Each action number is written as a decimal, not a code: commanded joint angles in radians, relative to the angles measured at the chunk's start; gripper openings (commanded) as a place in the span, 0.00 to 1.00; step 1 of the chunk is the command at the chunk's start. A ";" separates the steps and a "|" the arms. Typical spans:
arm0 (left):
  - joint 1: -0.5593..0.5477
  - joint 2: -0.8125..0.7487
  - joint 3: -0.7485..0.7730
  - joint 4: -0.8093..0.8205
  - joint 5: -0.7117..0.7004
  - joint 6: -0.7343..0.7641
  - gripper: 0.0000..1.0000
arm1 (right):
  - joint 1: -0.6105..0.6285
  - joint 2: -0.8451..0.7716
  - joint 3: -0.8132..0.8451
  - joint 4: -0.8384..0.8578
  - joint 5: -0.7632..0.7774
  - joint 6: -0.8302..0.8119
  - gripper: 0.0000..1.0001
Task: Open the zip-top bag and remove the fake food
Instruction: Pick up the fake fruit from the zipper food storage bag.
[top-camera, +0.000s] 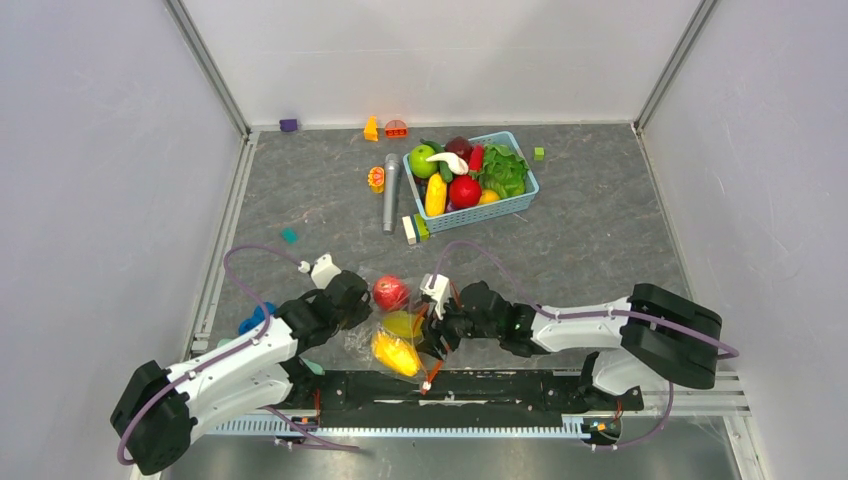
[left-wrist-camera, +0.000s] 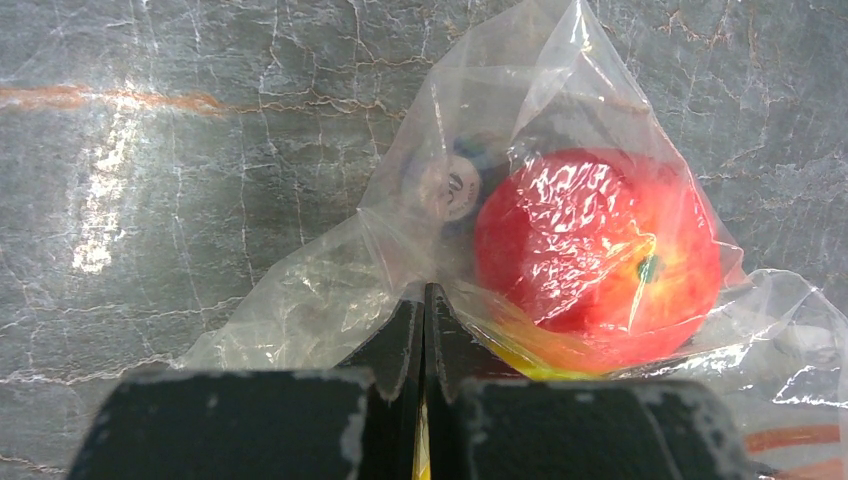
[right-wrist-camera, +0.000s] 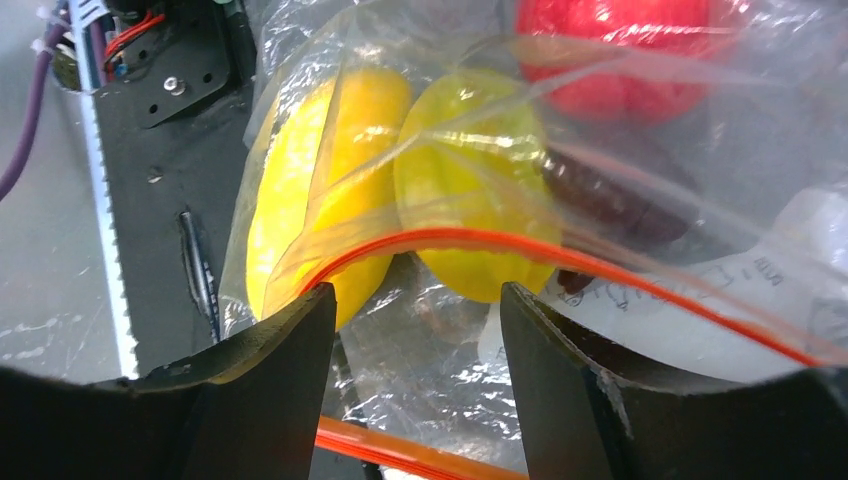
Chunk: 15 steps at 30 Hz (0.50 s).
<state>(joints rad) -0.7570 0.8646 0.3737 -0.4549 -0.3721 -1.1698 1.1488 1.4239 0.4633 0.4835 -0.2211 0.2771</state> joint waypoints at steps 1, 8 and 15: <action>-0.002 -0.004 -0.005 0.029 -0.022 -0.027 0.02 | 0.005 -0.012 0.095 -0.115 0.112 -0.154 0.67; -0.002 -0.001 -0.003 0.043 -0.028 -0.021 0.02 | 0.005 -0.014 0.150 -0.274 0.216 -0.419 0.68; -0.002 0.034 0.011 0.077 -0.016 -0.010 0.02 | 0.006 0.049 0.201 -0.293 0.152 -0.466 0.72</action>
<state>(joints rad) -0.7570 0.8803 0.3725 -0.4297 -0.3717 -1.1698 1.1503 1.4509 0.6159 0.2001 -0.0448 -0.1226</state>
